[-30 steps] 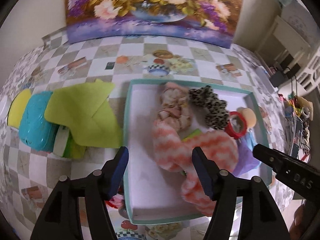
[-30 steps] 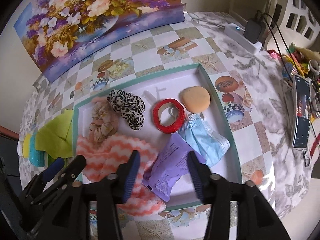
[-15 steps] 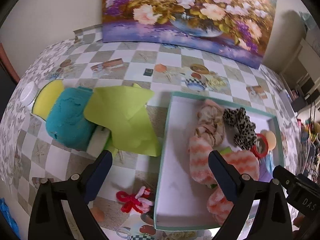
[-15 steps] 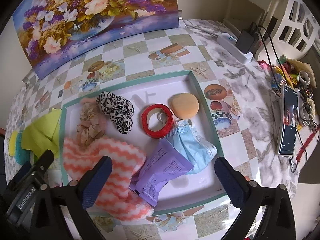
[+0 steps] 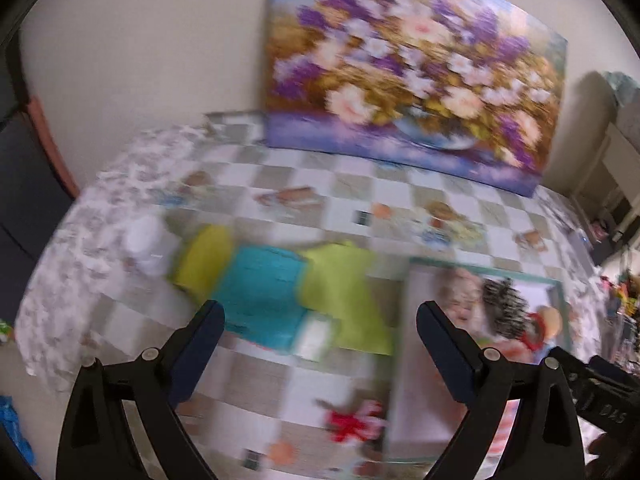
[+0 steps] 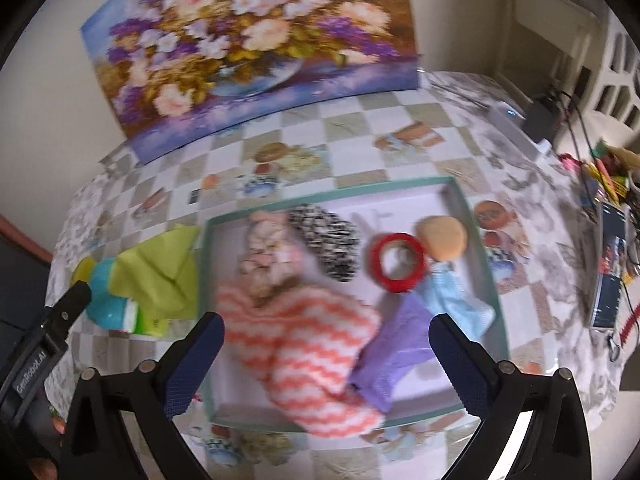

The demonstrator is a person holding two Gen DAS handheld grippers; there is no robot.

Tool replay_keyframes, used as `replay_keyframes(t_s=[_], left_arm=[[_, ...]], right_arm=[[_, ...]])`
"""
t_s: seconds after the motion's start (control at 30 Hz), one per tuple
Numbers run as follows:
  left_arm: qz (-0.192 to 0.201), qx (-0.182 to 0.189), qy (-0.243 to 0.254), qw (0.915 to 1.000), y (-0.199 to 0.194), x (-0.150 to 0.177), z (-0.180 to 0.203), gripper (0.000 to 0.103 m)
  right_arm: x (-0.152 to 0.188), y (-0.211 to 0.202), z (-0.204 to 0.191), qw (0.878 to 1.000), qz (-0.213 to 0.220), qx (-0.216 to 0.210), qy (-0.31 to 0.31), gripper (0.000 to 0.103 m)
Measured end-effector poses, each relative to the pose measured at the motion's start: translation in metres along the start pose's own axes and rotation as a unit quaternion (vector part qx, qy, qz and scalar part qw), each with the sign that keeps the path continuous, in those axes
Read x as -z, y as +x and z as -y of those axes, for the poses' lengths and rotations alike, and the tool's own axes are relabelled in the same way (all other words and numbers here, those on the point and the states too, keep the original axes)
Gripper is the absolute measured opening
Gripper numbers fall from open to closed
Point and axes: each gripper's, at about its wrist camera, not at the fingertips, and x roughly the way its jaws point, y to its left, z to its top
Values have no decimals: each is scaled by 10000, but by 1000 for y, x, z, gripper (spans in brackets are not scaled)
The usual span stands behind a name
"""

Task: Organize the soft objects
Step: 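Move the left tool to the yellow-green sponge while the right tool reaches the lime felt cloth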

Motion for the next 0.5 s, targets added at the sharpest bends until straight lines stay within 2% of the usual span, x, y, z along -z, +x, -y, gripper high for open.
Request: replay_keyframes(t_s=[0.27, 0.5], left_arm=[[-257, -460, -874, 9948, 16, 15, -93, 97], [-563, -482, -1450, 9867, 36, 32, -138, 97]], right_arm=[[6, 8, -51, 9984, -101, -434, -356, 103], [17, 31, -101, 9920, -411, -927, -754, 103]])
